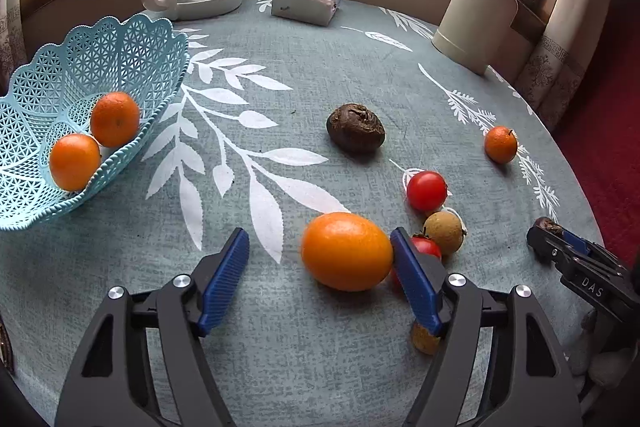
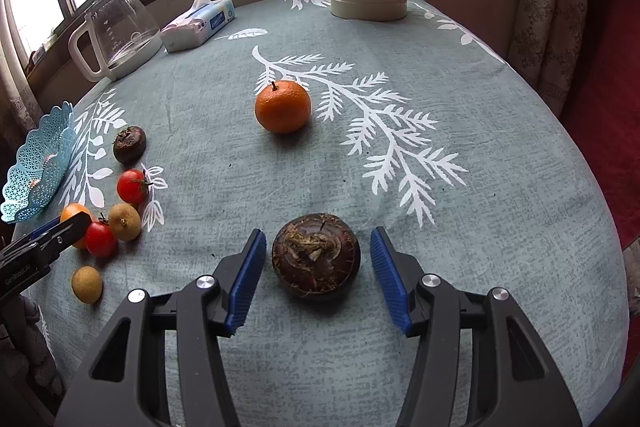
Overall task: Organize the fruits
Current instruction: 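Grasp the large oval orange with the left tool while the right tool grasps the dark brown fruit, then carry the oval orange into the basket and open the left tool while the right tool lifts the brown fruit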
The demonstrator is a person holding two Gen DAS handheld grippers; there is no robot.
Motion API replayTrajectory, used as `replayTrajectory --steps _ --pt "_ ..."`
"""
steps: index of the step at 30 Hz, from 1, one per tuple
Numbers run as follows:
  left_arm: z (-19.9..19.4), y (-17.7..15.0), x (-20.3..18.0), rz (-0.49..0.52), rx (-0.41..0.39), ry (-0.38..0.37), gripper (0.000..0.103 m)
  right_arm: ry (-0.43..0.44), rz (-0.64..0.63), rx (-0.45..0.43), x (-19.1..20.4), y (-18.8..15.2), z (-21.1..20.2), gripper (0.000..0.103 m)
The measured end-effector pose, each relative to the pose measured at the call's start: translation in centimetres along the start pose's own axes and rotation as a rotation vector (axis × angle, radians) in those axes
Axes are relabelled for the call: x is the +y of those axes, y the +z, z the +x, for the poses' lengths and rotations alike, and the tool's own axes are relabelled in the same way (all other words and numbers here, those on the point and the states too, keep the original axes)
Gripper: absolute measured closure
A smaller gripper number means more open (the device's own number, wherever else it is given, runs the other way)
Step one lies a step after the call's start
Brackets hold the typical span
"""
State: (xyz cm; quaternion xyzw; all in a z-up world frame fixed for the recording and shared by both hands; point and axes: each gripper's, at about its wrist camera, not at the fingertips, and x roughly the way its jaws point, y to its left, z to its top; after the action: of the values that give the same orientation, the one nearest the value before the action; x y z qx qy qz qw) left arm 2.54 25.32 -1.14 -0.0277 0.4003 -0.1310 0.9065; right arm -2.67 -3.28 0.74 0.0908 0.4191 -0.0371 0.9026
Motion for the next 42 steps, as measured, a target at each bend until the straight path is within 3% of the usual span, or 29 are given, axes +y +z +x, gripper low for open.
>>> replayTrajectory --steps 6,11,13,18,32,42 --pt "0.0 -0.2 -1.4 0.051 -0.010 -0.023 0.057 -0.015 -0.022 -0.002 0.5 -0.1 0.1 0.048" --pt "-0.2 -0.3 -1.4 0.050 -0.019 -0.021 0.057 -0.017 -0.026 -0.003 0.6 -0.1 0.1 0.049" --pt "-0.3 -0.4 -1.2 0.037 -0.022 -0.020 0.058 -0.020 -0.035 -0.004 0.7 -0.1 0.1 0.055" --pt "-0.6 -0.5 -0.8 0.017 -0.034 -0.010 0.058 -0.024 -0.032 -0.009 0.7 -0.2 -0.1 0.060" --pt "-2.3 -0.7 0.2 -0.015 -0.075 0.012 0.057 -0.006 -0.025 -0.023 0.5 -0.5 -1.1 0.061" --pt "-6.0 0.5 3.0 -0.063 -0.181 0.091 0.057 0.023 -0.037 -0.044 1.6 -0.4 -2.2 0.061"
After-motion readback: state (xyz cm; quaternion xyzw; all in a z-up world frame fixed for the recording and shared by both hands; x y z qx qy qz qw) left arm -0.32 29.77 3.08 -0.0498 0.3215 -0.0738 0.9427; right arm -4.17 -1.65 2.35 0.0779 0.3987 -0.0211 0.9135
